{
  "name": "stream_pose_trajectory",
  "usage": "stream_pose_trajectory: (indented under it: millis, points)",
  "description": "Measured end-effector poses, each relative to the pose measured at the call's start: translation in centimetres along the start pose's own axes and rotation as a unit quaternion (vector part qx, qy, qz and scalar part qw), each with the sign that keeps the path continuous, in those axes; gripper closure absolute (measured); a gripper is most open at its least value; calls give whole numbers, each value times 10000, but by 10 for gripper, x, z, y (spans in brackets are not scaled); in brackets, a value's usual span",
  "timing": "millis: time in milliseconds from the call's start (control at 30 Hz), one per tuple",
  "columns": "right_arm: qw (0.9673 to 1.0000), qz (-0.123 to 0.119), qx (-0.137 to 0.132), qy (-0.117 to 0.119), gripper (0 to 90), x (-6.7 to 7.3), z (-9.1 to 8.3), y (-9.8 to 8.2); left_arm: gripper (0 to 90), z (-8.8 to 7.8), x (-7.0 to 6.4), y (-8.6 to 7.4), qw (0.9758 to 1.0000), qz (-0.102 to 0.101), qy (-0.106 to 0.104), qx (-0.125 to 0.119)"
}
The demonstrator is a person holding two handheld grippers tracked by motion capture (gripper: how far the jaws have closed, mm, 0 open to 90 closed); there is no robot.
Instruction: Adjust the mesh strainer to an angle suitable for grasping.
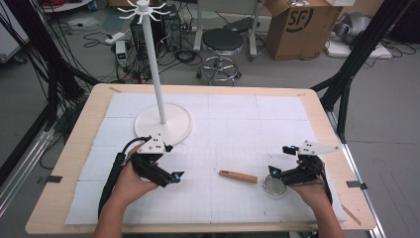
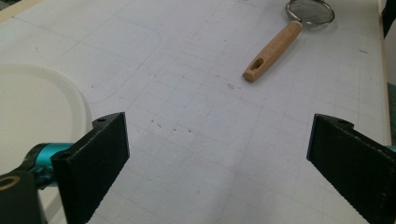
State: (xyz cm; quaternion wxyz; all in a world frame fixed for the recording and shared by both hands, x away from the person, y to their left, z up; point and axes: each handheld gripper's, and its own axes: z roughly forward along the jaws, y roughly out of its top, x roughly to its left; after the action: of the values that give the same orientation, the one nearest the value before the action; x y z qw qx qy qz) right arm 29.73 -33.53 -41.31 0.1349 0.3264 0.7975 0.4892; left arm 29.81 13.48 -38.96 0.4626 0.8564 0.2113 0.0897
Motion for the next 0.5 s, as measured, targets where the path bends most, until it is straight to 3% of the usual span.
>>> stream_pose_trajectory:
  millis: [233,500]
  points:
    - [10000,3,18,-12,5,-1,2,0,16,-1,-1,1,9998,54,-28,-197]
    - [10000,-20,77,14,5,0,1,-1,16,-1,6,-1,9998,4,54,-191]
